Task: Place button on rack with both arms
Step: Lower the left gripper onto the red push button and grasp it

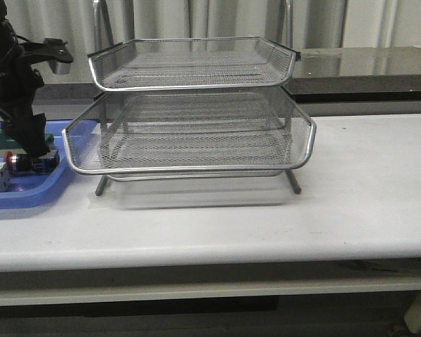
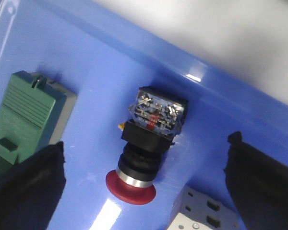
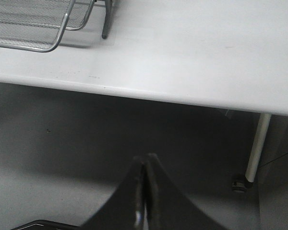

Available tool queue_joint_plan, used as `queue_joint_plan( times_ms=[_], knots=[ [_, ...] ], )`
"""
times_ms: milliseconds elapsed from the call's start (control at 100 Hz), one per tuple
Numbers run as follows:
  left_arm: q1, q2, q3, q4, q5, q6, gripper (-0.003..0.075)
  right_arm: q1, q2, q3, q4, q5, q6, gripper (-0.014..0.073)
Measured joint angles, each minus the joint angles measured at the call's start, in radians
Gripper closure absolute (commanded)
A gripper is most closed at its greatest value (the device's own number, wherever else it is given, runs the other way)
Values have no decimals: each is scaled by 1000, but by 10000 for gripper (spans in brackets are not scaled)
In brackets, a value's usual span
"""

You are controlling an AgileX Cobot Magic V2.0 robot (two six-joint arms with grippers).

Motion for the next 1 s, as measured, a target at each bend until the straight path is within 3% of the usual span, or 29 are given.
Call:
queue_joint_plan(
  times_ms=[630, 750, 1000],
  knots=[
    [0, 97, -7, 28, -16, 1, 83, 0, 0, 0, 0, 0, 0, 664],
    [0, 98, -7, 25, -22, 1, 201, 0, 0, 0, 0, 0, 0, 664],
    [0, 110, -7, 27, -58, 1, 593, 0, 0, 0, 0, 0, 0, 664]
  ],
)
